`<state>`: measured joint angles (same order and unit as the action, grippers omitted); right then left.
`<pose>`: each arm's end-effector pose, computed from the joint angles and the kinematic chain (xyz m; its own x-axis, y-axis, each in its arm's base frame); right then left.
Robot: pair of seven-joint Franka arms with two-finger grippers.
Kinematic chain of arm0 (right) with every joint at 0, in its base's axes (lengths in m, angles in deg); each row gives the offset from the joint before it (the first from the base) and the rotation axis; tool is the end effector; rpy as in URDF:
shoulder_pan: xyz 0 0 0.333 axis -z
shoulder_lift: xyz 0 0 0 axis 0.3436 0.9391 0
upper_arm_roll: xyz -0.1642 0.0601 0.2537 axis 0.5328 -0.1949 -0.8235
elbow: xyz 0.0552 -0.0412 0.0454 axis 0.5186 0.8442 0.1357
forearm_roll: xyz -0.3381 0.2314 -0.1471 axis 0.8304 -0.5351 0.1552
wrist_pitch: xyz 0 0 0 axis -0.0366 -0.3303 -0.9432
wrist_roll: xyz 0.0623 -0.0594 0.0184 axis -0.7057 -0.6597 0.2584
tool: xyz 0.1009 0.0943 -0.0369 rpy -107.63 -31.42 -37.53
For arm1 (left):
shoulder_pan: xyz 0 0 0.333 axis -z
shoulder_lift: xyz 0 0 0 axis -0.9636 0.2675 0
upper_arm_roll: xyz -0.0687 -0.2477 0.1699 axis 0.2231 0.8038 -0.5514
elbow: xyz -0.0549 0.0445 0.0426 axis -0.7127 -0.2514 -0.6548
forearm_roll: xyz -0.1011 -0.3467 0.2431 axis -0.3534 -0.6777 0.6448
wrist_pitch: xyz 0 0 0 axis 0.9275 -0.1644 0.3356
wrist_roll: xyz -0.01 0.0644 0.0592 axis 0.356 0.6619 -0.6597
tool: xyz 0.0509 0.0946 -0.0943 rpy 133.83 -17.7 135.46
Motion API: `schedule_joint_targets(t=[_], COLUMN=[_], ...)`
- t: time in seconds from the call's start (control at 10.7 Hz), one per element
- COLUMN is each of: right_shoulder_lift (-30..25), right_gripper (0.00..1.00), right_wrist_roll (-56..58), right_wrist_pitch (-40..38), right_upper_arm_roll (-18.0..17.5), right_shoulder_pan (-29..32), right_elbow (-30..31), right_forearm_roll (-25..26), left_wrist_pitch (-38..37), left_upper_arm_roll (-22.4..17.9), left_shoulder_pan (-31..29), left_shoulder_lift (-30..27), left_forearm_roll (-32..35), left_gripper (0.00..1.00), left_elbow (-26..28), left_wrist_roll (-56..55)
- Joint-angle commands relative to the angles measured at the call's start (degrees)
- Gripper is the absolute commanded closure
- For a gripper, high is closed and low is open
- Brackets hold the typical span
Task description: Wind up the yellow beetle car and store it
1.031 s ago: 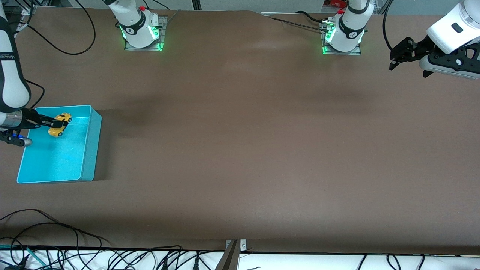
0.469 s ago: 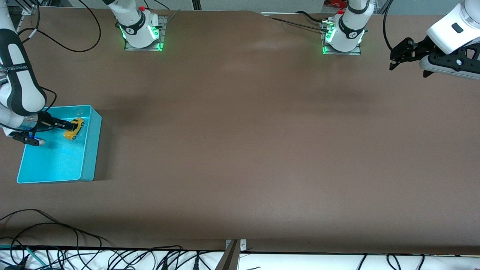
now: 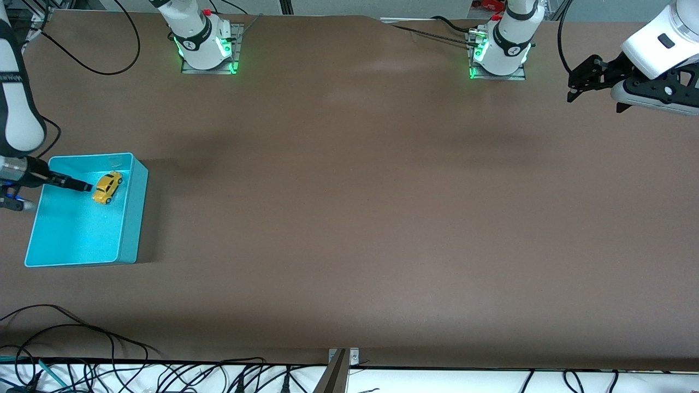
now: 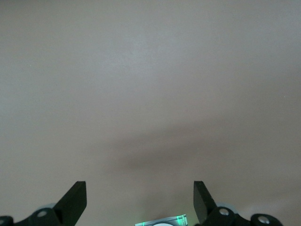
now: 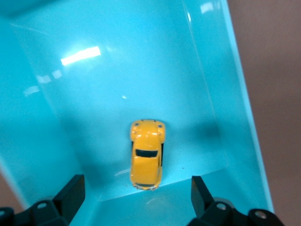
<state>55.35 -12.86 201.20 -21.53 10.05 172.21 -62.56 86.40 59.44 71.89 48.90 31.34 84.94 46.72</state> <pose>0.5984 -0.2519 0.2465 0.9658 -0.2437 -0.0881 -0.2469 -0.9686 -0.0279 0.5424 -0.0567 0.5899 0.9751 -0.2115 -0.0669 -0.2107 -0.9774 0.0178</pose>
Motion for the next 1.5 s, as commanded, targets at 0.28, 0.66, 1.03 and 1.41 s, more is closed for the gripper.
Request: schedule_joint_targets(t=[0.28, 0.66, 1.03, 1.41], right_shoulder_lift=[-18.12, -22.98, -21.32, -21.22], right_gripper=[0.00, 0.00, 0.00, 0.00], right_wrist_roll=[-0.19, -0.98, -1.07, -0.98], right_wrist_pitch=[-12.97, -22.62, -32.30, -32.85], right_upper_arm_roll=[15.32, 11.30, 11.21, 11.29], right_shoulder_pan=[-26.60, -27.94, -28.81, -31.02], right_elbow=[0.95, -4.46, -14.14, -14.60], right_forearm_roll=[-0.30, -0.57, -3.82, -3.56], left_wrist_pitch=[-1.56, -1.56, -1.56, -1.48], left_upper_arm_roll=[0.37, 0.37, 0.28, 0.28], left_shoulder_pan=[-0.13, -0.22, -0.31, -0.31], left_shoulder_lift=[0.95, 0.95, 0.95, 1.04], left_forearm_roll=[1.12, 1.12, 1.12, 1.12], left_gripper=[0.00, 0.00, 0.00, 0.00], left_elbow=[-1.99, -1.99, -1.99, -1.99], left_wrist_roll=[-0.34, -0.34, -0.34, -0.34])
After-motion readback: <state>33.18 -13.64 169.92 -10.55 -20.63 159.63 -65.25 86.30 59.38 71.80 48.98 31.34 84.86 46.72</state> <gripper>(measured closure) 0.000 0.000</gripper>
